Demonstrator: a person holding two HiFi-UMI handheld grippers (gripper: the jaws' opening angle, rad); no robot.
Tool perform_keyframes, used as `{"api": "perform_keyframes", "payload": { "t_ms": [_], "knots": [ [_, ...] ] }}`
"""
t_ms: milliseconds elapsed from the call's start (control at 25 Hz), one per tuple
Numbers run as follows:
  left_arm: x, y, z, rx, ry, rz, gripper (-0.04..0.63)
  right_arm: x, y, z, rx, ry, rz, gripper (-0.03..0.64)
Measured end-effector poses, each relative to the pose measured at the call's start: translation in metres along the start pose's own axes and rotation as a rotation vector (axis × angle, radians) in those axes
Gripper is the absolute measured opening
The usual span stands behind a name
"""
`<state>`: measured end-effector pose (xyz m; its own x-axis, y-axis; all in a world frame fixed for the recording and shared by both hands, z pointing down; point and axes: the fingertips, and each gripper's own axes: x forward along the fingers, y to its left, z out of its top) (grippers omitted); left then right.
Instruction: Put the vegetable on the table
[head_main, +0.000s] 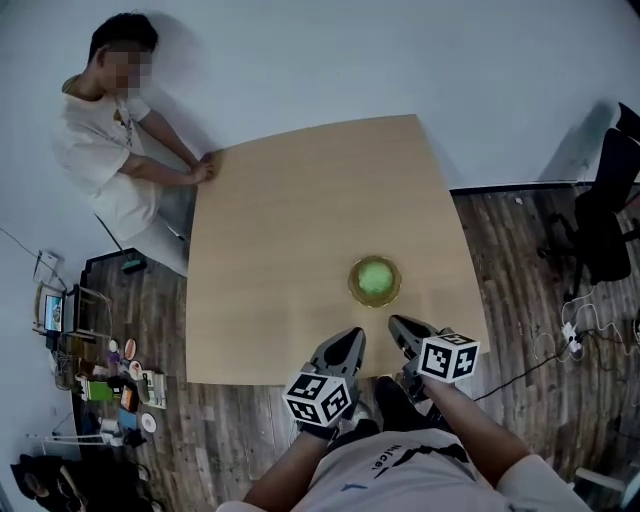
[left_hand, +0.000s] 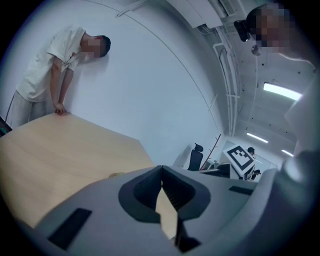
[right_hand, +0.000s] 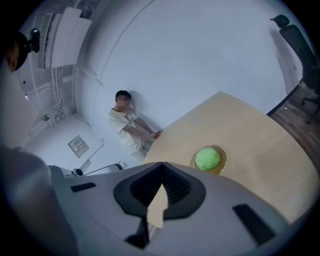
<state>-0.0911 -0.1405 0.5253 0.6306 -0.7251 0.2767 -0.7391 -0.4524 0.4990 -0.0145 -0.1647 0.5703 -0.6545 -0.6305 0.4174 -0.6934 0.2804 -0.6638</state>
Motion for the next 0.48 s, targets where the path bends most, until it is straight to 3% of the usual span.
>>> {"api": "perform_keyframes", "payload": {
  "t_ms": [280, 480],
  "knots": [
    [-0.03, -0.031, 0.017, 0.042, -0.032, -0.027, 0.014, -0.043, 0.066, 0.01, -0.191, -0.106, 0.047, 0.014],
    [-0.045, -0.046, 0.028, 0.077, -0.061, -0.037, 0.014, -0.063, 0.086, 0.01, -0.258, -0.157, 0.043, 0.014]
  ]
}}
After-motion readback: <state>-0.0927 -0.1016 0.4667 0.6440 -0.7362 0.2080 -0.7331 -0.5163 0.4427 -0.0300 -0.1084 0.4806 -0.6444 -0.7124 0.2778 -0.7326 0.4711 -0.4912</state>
